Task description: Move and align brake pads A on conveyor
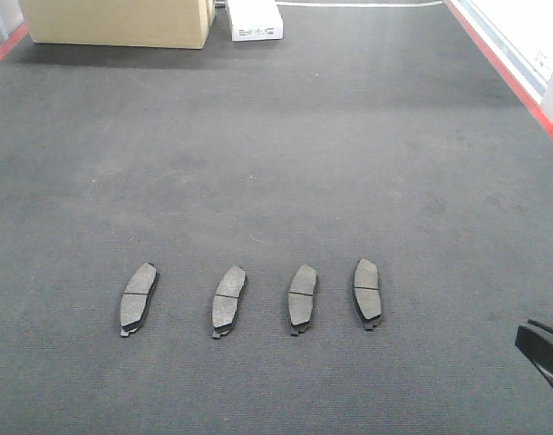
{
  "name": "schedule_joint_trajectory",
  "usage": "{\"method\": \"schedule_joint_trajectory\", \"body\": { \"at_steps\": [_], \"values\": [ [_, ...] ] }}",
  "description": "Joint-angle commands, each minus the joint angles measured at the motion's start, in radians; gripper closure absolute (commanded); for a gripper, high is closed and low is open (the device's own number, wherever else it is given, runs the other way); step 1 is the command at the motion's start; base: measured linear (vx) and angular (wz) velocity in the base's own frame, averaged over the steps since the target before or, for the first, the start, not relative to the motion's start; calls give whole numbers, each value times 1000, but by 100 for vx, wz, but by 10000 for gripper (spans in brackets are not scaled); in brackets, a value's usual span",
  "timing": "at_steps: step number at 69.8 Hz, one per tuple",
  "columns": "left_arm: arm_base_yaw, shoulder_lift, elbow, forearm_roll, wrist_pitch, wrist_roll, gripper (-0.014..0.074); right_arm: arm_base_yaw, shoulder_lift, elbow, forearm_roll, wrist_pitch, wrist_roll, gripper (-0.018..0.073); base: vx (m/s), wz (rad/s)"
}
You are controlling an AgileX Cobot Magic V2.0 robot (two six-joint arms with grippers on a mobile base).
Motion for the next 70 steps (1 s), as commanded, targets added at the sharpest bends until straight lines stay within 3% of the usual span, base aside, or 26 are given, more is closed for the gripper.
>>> {"method": "schedule_joint_trajectory", "body": {
  "at_steps": [1, 21, 44, 62, 70],
  "values": [
    [-1, -14, -19, -3, -77, -1, 602, -1, 5, -26, -5, -69, -9, 553, 0, 0],
    [-1, -14, -19, -3, -77, -1, 602, -22, 2, -26, -6, -135, -10, 553, 0, 0],
    [-1, -14, -19, -3, -77, -1, 602, -291, -16, -13, -23, -239, -36, 553, 0, 0],
    [-1, -14, -19, -3, -77, -1, 602, -406, -193, 317, -28, -573, -51, 553, 0, 0],
    [-1, -14, -19, -3, -77, -1, 602, -445, -264, 421, -28, -592, -37, 553, 0, 0]
  ]
}}
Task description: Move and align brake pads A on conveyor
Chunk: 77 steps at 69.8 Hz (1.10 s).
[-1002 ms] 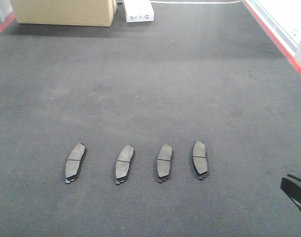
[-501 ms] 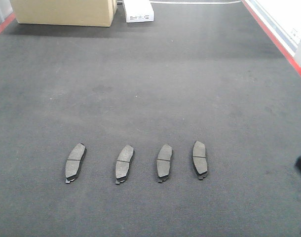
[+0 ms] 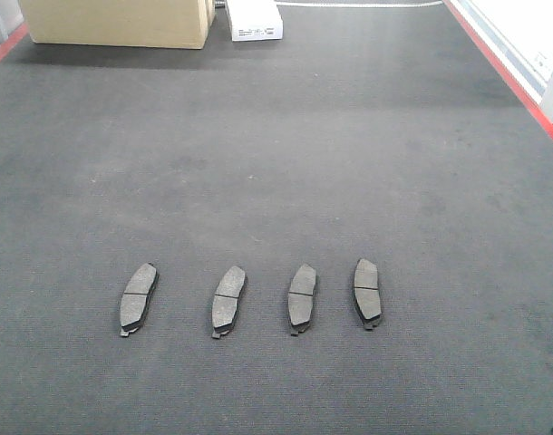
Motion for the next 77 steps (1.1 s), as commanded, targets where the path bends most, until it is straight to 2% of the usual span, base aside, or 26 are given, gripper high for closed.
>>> {"method": "schedule_joint_trajectory", "body": {
  "at_steps": [1, 6, 15, 77],
  "values": [
    [-1, -14, -19, -3, -77, -1, 602, -34, -50, 58, -8, -109, 8, 553, 0, 0],
    [-1, -14, -19, -3, -77, -1, 602, -43, -98, 58, -8, -24, 13, 553, 0, 0],
    [-1, -14, -19, -3, -77, -1, 602, -43, -164, 60, -12, 45, 13, 553, 0, 0],
    [-1, -14, -19, -3, -77, -1, 602, -43, -162, 60, -12, 48, 13, 553, 0, 0]
  ]
}}
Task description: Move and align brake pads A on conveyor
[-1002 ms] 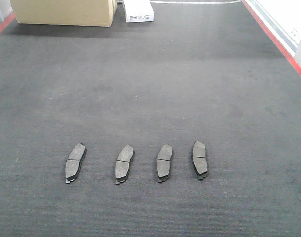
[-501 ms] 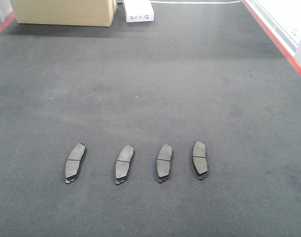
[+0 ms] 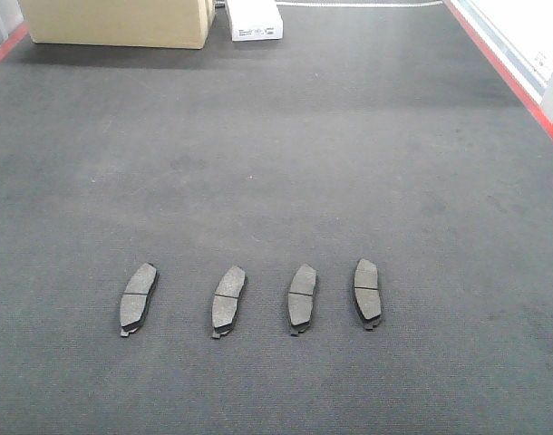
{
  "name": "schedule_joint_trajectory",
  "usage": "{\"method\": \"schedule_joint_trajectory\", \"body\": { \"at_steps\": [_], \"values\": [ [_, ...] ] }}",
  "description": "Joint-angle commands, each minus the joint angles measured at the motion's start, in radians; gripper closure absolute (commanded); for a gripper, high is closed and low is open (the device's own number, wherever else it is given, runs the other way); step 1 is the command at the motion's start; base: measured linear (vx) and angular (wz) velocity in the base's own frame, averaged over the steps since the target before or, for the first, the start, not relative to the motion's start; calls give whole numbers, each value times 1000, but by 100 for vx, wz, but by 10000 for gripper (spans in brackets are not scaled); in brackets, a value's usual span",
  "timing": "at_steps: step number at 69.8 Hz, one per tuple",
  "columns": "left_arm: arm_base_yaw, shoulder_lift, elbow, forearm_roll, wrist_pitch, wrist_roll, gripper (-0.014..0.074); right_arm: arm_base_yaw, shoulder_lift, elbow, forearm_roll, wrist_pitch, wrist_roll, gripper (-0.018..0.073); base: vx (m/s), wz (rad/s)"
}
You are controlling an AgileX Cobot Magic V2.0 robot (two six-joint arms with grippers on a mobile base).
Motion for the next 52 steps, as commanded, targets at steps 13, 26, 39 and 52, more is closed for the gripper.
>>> {"method": "schedule_joint_trajectory", "body": {
  "at_steps": [13, 26, 39, 52],
  "values": [
    [-1, -14, -19, -3, -76, -1, 602, -6, -13, 19, -12, -69, 3, 553, 0, 0],
    [-1, -14, -19, -3, -76, -1, 602, -6, -13, 19, -12, -69, 3, 553, 0, 0],
    [-1, -14, -19, -3, -76, -1, 602, -6, -13, 19, -12, -70, 3, 553, 0, 0],
    [-1, -14, -19, -3, -76, -1, 602, -6, -13, 19, -12, -70, 3, 553, 0, 0]
  ]
}}
